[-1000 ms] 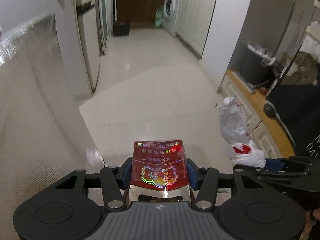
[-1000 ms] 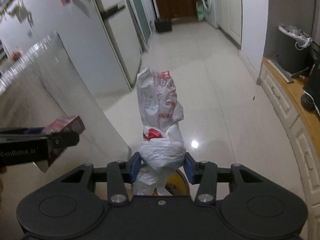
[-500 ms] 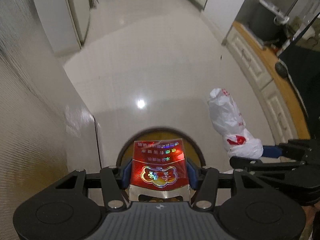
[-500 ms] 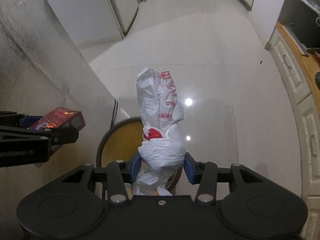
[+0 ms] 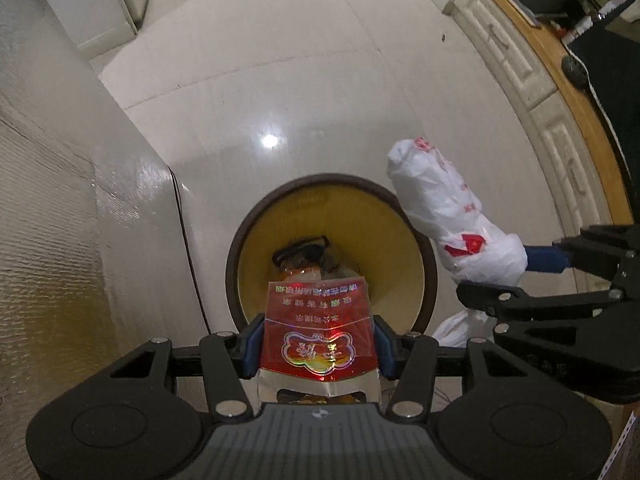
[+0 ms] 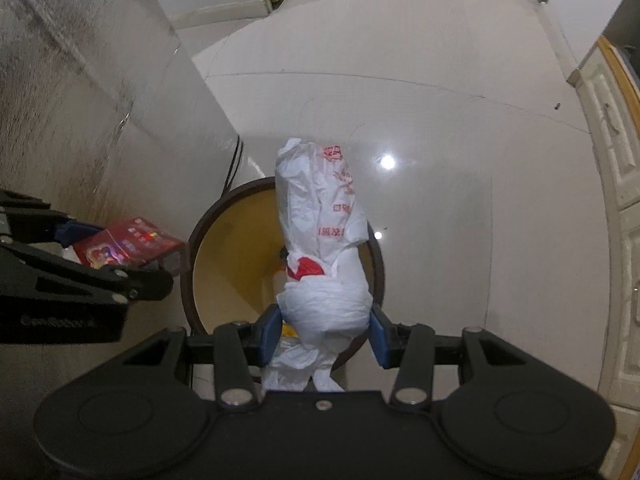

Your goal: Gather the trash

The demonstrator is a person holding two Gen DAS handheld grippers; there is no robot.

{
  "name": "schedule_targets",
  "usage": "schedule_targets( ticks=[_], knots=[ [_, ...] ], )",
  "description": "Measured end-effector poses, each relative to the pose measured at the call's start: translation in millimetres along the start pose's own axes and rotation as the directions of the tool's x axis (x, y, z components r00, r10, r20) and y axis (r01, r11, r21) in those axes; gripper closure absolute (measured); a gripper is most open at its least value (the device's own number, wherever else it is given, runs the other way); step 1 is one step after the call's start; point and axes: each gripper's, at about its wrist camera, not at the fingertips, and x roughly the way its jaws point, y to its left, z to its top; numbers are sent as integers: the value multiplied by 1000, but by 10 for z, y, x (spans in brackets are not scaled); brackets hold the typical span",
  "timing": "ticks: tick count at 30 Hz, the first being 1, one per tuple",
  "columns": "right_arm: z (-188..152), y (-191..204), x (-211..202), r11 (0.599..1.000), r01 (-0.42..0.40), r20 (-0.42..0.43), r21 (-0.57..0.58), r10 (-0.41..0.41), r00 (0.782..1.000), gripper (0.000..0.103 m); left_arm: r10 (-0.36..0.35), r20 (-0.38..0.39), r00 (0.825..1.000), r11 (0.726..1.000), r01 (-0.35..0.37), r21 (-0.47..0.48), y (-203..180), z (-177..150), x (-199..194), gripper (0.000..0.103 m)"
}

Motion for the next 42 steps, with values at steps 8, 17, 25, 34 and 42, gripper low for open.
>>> schedule_targets(
  ticks=[8,17,25,34,42],
  knots=[
    [10,-24,73,1000,7,-25,-23,-7,1000,56,33,-36,999,998,-31,50,-24,-19,125,25],
    [18,34,99,998,5,-8,-55,-6,1000,55,78,-74,994,995,-73,65,-5,-30,178,14],
    [18,13,82,999,29,40,-44,-27,999,13,100,-103,990,992,-92,81,40,-54,219,6],
    [4,-20,136,998,55,-11,-28,-56,998,5,110,-134,985,991,-98,93,41,-108,265,0],
    [-6,-95,90,998,52,-17,29,-51,999,1,109,-154,982,992,-99,74,94,-158,269,0]
  ],
)
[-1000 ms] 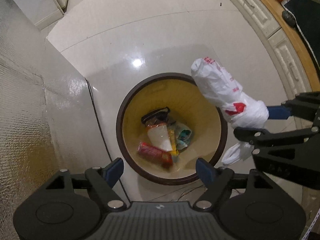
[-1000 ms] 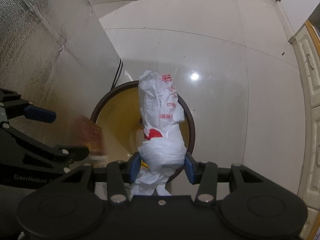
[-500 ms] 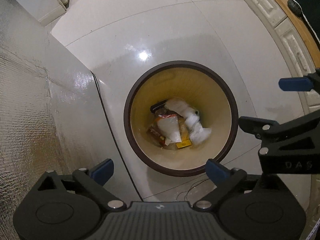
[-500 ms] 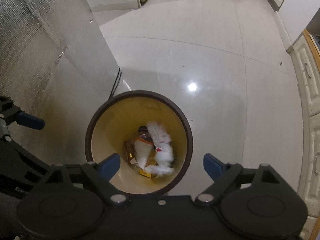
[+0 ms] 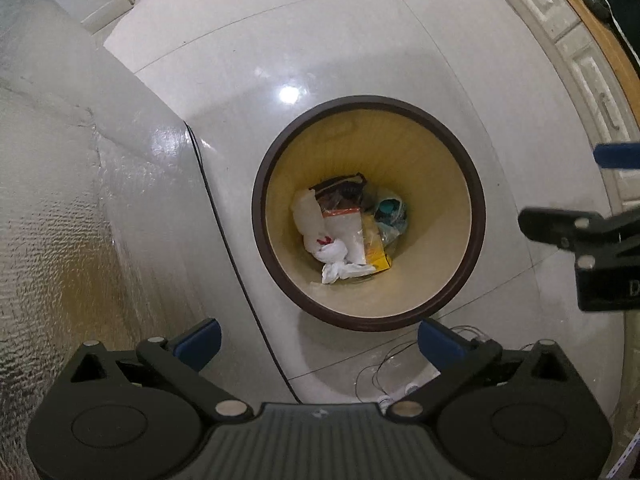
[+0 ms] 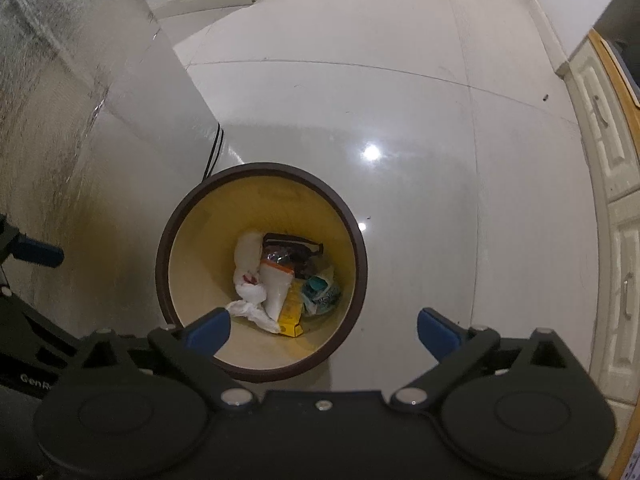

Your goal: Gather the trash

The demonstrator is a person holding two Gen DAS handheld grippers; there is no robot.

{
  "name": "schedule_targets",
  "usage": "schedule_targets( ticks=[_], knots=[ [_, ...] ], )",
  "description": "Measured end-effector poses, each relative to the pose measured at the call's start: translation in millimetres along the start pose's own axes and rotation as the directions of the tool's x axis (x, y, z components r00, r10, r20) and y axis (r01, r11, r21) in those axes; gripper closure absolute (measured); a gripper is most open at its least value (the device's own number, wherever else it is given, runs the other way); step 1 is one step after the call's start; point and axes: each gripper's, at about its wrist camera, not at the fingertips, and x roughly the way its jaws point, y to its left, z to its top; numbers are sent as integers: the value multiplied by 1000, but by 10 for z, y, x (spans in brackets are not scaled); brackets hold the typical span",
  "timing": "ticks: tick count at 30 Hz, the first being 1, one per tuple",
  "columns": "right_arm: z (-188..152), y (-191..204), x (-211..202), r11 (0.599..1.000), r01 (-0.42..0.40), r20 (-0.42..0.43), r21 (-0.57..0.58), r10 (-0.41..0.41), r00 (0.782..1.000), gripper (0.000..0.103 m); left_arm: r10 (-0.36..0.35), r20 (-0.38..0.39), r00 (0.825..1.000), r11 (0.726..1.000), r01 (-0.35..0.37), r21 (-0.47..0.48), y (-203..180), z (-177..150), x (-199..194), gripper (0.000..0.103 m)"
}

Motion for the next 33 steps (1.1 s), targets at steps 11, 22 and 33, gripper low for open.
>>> schedule_targets(
  ticks=[11,22,33],
  knots=[
    [-82,-32,-201,1000,10,3,1,-10,1000,0,6,35,999,998,-4,-63,78,-107,-226,0],
    [-170,-10,-505,1000,13,32,-18,-12,999,0,10,110,994,991,5,-132,134,-244,-588,0],
    [-295,-46,-859,1000,21,87,-14,-20,996,0,22,169,985,988,4,-155,103,-418,-981,0]
  ],
)
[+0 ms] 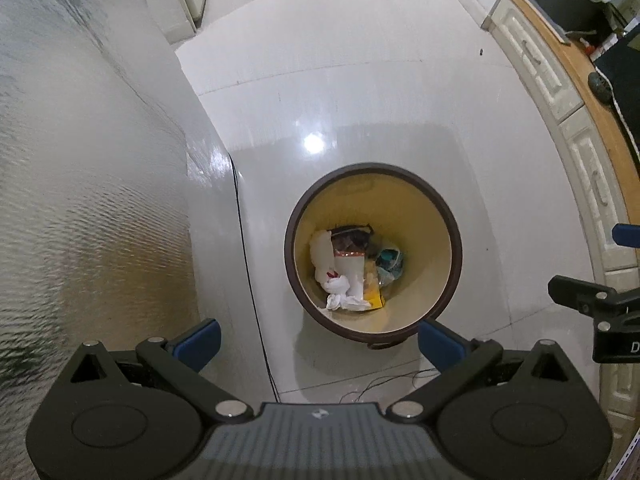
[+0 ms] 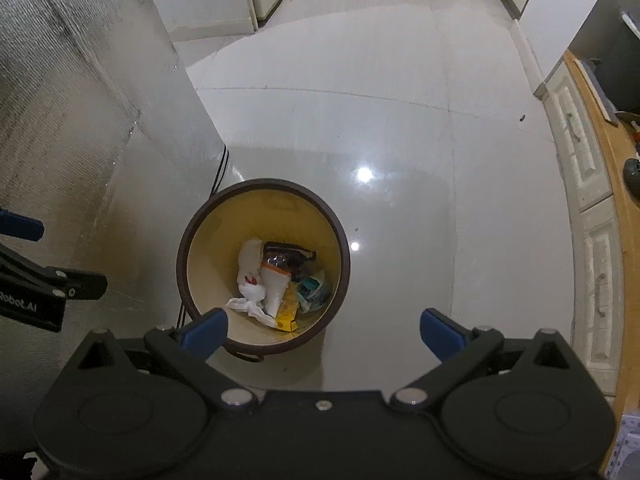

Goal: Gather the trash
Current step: 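Move both open tools back toward the trash on the table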

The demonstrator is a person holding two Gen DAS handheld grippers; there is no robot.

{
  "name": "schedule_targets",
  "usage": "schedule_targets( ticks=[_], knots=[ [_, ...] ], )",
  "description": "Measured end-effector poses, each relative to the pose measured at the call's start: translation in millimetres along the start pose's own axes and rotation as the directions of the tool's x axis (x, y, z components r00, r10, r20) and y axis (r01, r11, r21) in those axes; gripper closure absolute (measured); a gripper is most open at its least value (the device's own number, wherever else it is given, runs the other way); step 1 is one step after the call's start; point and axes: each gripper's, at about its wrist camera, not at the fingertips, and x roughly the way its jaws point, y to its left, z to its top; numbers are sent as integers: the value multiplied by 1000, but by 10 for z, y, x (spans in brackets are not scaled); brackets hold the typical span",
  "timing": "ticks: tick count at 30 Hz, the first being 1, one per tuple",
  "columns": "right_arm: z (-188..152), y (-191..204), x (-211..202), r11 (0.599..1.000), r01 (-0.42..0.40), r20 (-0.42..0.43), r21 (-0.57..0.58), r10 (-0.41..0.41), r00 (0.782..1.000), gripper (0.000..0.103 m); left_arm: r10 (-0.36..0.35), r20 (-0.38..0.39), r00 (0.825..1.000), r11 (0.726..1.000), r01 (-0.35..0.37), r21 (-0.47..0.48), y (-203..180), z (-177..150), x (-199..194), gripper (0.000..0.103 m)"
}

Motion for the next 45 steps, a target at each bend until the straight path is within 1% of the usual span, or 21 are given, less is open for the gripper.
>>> schedule_targets(
  ticks=[5,8,12,18,21,23,27,30,32,35,37,39,41,43,45],
  knots=[
    [-49,-19,-198,1000,-3,38,-15,3,999,0,3,37,999,1000,-3,2,-20,-50,-157,0],
    [-84,-43,-323,1000,10,59,-21,-8,998,0,0,61,998,1000,0,-4,-18,-70,-270,0],
    [-130,-100,-480,1000,17,88,-6,-17,996,0,-10,122,993,1000,12,-19,-17,-96,-458,0],
    [-178,-174,-785,999,37,171,16,-39,984,0,-31,220,975,999,38,-28,-40,-154,-768,0],
    [-204,-186,-993,999,47,238,27,-52,970,0,-29,270,962,999,40,-32,-56,-180,-923,0],
    [-219,-193,-1132,998,50,285,33,-57,957,0,-31,309,950,999,42,-31,-71,-207,-1039,0],
    [-246,-201,-1393,997,72,371,37,-80,925,0,-20,400,916,999,31,-20,-129,-257,-1296,0],
    [-257,-220,-1582,997,59,434,56,-77,898,0,-20,456,890,1000,28,-10,-171,-299,-1486,0],
    [-269,-235,-1711,996,67,472,66,-90,877,0,-16,488,872,1000,22,-6,-197,-328,-1604,0],
    [-289,-225,-1894,994,77,525,75,-105,844,0,-15,542,840,1000,27,-14,-207,-377,-1801,0],
    [-298,-219,-2035,994,72,563,78,-104,820,0,-21,579,815,999,43,-26,-198,-402,-1948,0],
    [-305,-198,-2173,994,72,599,80,-106,793,0,-31,622,782,998,63,-30,-194,-452,-2133,0],
    [-331,-167,-2294,994,71,634,78,-104,766,0,-42,656,754,997,70,-16,-213,-512,-2304,0],
    [-356,-120,-2380,995,66,663,74,-99,742,0,-56,692,719,998,69,10,-227,-572,-2510,0],
    [-376,-78,-2471,995,64,692,77,-100,715,0,-55,729,682,998,61,19,-225,-645,-2723,0]
  ],
)
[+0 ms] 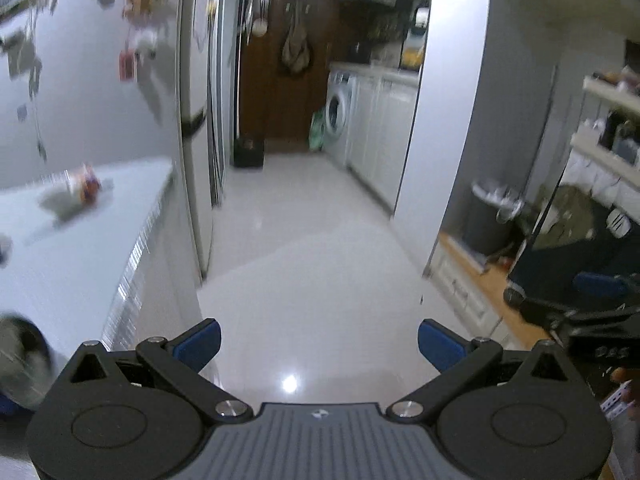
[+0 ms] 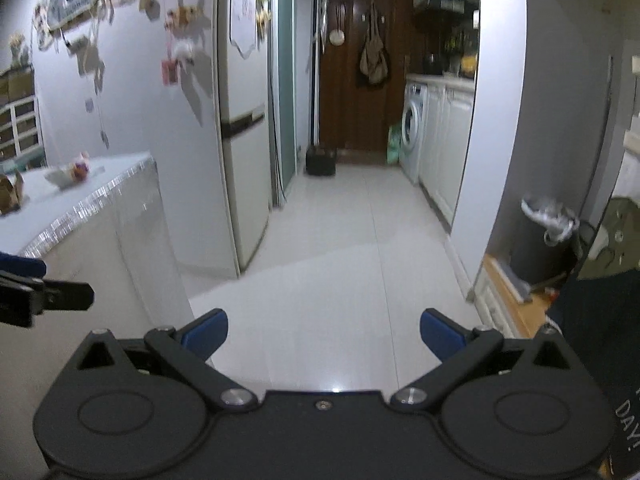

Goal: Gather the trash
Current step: 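Move both open tools back toward the trash on the table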

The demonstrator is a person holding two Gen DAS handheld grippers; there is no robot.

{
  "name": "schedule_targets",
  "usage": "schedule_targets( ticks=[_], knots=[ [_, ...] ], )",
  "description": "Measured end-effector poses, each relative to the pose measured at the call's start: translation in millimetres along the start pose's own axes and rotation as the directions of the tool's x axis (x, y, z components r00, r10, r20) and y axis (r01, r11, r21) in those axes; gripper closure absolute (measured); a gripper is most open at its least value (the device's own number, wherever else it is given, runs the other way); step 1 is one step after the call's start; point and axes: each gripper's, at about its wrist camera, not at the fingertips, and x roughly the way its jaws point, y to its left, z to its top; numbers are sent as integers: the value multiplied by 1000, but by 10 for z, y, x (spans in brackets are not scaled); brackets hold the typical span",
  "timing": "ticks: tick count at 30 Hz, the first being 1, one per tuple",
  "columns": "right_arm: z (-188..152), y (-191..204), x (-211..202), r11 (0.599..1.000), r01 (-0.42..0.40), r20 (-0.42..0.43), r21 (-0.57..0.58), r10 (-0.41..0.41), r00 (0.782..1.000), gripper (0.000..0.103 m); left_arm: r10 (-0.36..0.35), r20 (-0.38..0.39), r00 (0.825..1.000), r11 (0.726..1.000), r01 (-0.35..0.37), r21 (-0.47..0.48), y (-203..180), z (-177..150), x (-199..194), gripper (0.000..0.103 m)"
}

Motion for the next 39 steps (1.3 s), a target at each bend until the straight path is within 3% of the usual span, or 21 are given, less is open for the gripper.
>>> schedule_targets(
  ticks=[10,19,25,29,39],
  knots=[
    [295,330,-449,998,-68,178,-11,69,982,0,31,199,980,997,-44,58,188,377,-963,0],
    [608,791,-712,981,-184,293,-56,192,937,0,145,267,953,982,-172,81,691,540,-1398,0],
    [792,1214,-633,964,-249,319,-92,265,910,0,245,257,935,956,-276,95,1161,554,-1374,0],
    [949,1522,-435,947,-294,293,-129,320,901,0,299,240,923,942,-326,78,1586,574,-1296,0],
    [1225,2114,74,931,-307,245,-197,350,904,0,414,138,900,910,-409,-64,2679,624,-714,0]
  ],
)
